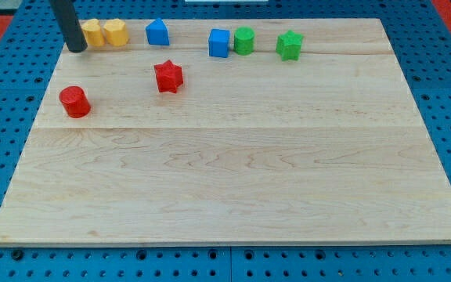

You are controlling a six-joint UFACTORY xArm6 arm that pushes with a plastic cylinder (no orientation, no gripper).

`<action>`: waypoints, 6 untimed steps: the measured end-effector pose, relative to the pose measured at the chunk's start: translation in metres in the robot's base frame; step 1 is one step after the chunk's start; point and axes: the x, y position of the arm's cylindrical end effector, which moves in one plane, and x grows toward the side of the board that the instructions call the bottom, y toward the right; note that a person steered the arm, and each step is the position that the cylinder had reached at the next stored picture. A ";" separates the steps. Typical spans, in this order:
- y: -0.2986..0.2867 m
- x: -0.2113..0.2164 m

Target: Separate the yellow heart from the yellow hexagon

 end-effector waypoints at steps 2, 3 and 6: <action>-0.006 -0.056; 0.067 -0.051; -0.022 0.003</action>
